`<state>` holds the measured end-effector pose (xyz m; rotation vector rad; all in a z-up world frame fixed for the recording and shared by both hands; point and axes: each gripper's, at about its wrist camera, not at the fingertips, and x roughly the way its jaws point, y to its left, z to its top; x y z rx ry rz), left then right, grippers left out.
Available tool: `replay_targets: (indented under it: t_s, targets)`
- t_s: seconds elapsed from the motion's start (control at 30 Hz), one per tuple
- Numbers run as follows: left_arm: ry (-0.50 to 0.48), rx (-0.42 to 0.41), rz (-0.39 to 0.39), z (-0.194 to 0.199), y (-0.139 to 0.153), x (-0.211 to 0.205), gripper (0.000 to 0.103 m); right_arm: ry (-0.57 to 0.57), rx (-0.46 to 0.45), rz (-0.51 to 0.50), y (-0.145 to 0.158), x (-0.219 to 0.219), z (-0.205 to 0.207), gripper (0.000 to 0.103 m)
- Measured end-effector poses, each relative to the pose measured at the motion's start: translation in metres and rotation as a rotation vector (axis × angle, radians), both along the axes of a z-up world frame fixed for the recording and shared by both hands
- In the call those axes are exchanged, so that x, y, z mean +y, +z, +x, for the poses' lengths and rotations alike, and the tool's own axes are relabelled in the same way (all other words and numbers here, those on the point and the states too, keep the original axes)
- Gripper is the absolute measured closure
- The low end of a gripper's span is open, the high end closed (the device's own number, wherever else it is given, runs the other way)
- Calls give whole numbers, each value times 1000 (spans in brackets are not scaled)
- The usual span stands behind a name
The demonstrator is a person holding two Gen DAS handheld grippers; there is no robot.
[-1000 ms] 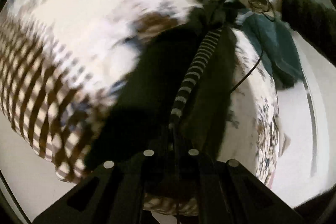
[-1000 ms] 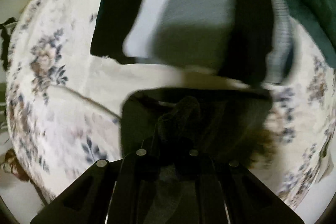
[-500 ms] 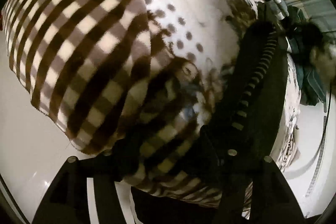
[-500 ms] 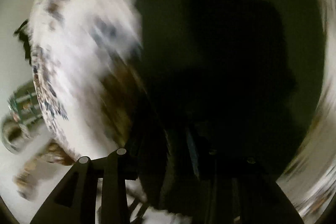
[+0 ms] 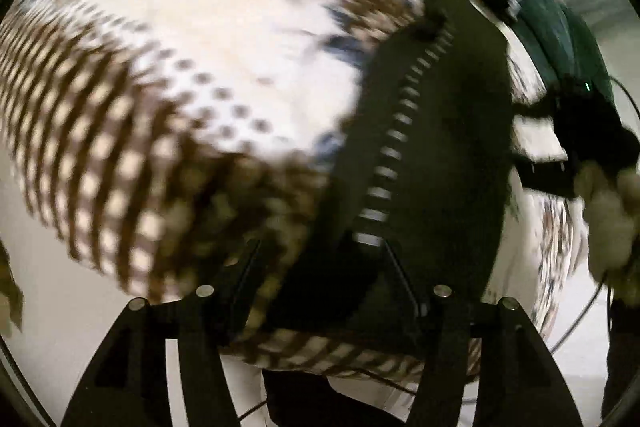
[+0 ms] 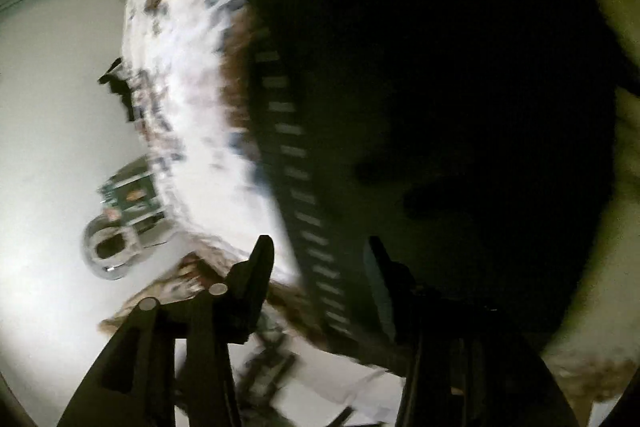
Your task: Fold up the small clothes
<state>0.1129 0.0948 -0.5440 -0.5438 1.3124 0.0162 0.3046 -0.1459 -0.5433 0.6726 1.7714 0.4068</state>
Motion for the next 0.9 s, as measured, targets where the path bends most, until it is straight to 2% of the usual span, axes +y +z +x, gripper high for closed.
replay_targets:
  t_s: [0.07, 0.23, 0.27, 0.3, 0.33, 0.37, 0.53, 0.6, 0.7, 0.83, 0.9]
  targets:
    - [-57, 8, 4, 7, -9, -18, 46, -46, 21, -46, -3, -43, -32, 53]
    - [-175, 82, 111, 20, -50, -51, 50, -126, 113, -83, -39, -111, -109, 53]
    - [-196, 63, 141, 21, -50, -56, 58, -135, 122, -81, -44, -115, -119, 53]
    - [-209, 51, 164, 21, -48, -59, 85, -139, 125, -84, -48, -120, -134, 53]
    - [-219, 45, 186, 21, -46, -61, 92, -138, 121, -90, -52, -119, -143, 53]
    - [-225, 33, 194, 19, -42, -62, 94, -133, 109, -90, -54, -118, -152, 53]
    - [-207, -91, 169, 0, 7, -49, 95, -96, 86, -117, -61, -103, -180, 53]
    - [-218, -110, 154, -4, 17, -46, 95, -32, 72, -179, -57, -97, -185, 53]
    - [-196, -71, 136, -11, 0, -32, 91, -20, 39, -240, -44, -96, -182, 53]
    - [-100, 35, 158, -28, -23, -11, 91, -4, 13, -228, -26, -98, -166, 53]
    - [-67, 27, 212, -37, -28, 7, 91, 24, -18, -234, -19, -91, -154, 53]
